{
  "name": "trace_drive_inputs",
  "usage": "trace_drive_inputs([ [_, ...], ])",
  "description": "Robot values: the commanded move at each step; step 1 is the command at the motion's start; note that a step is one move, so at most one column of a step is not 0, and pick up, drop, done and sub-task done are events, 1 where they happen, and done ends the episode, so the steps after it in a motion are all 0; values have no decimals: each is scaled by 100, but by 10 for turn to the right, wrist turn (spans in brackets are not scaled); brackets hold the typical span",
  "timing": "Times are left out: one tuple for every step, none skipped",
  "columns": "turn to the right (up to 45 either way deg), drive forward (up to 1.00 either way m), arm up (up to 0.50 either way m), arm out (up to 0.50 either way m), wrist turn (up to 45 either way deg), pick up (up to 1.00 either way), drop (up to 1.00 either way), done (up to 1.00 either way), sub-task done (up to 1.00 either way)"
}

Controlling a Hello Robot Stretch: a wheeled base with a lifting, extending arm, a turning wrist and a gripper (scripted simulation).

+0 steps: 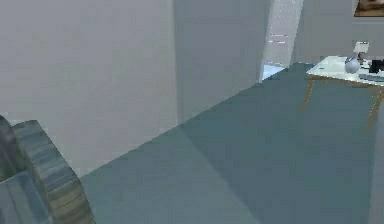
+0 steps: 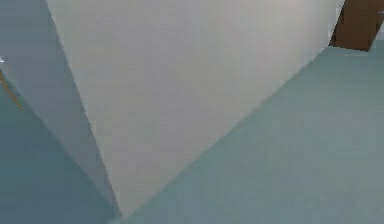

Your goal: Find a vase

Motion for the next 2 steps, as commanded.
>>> trace_drive_inputs([
  [60, 0, 0, 0, 0, 0, 0, 0, 0],
  [0, 55, 0, 0, 0, 0, 0, 0, 0],
])
